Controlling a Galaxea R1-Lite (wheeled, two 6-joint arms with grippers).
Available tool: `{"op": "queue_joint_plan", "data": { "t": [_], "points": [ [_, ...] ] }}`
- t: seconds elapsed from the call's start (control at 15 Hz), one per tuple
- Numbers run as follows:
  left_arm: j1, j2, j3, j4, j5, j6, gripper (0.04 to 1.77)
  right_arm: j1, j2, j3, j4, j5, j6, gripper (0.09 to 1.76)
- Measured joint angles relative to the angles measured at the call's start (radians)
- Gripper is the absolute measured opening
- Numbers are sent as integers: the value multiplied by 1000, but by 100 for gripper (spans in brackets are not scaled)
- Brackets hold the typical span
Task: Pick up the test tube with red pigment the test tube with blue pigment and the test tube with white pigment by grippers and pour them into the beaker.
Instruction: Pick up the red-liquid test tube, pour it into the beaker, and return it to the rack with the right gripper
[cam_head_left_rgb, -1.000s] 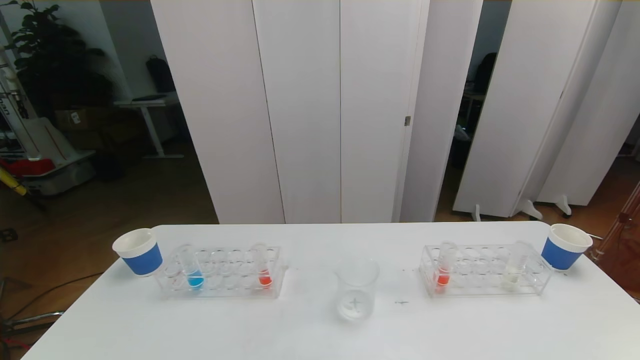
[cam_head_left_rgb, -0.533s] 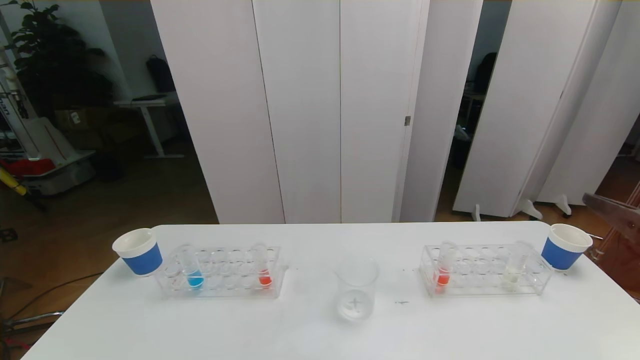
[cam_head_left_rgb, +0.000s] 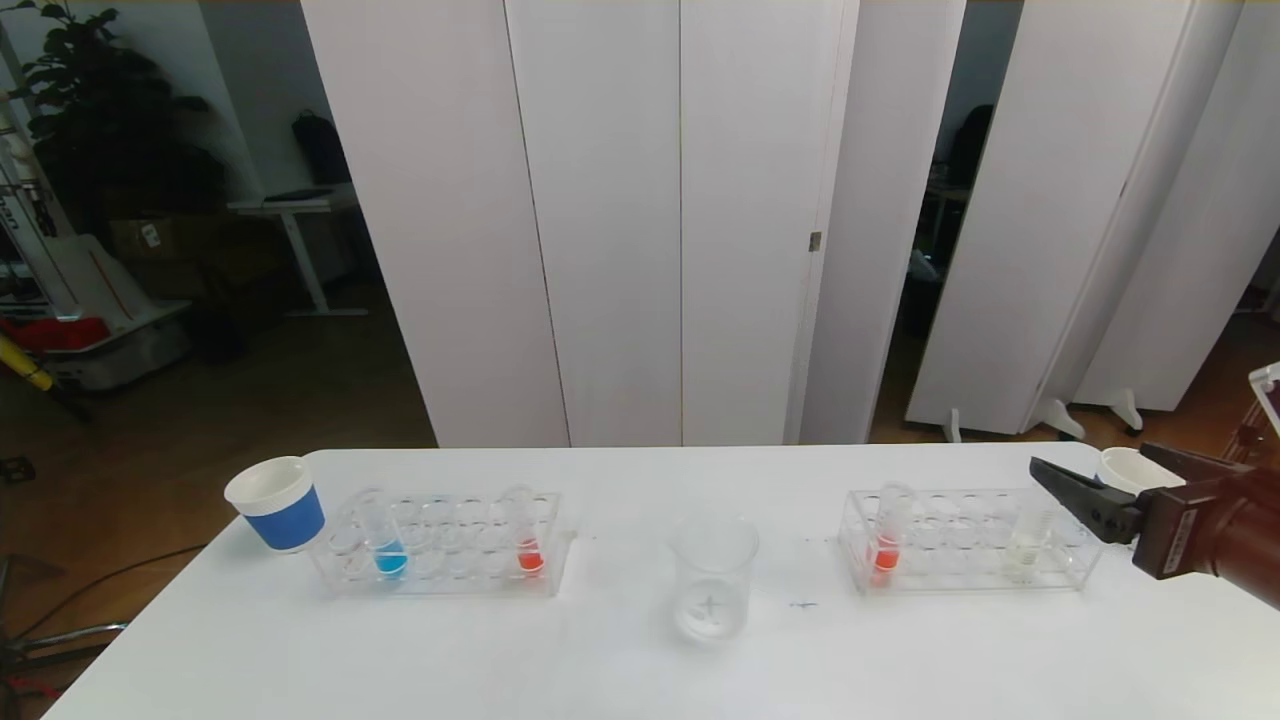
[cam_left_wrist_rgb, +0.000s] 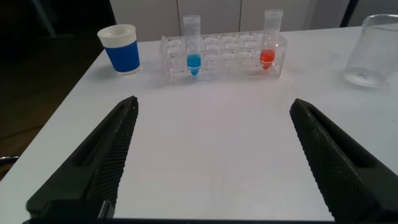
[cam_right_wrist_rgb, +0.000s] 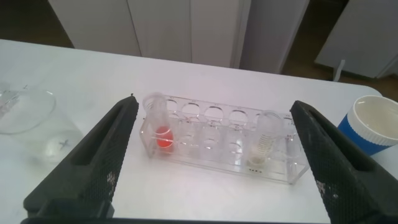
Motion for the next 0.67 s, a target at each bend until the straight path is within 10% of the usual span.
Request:
{"op": "queue_joint_plan", "data": {
  "t": [0.67],
  "points": [
    [0,0,0,0,0,0,174,219,209,125,-236,-233,9,175]
  ]
}}
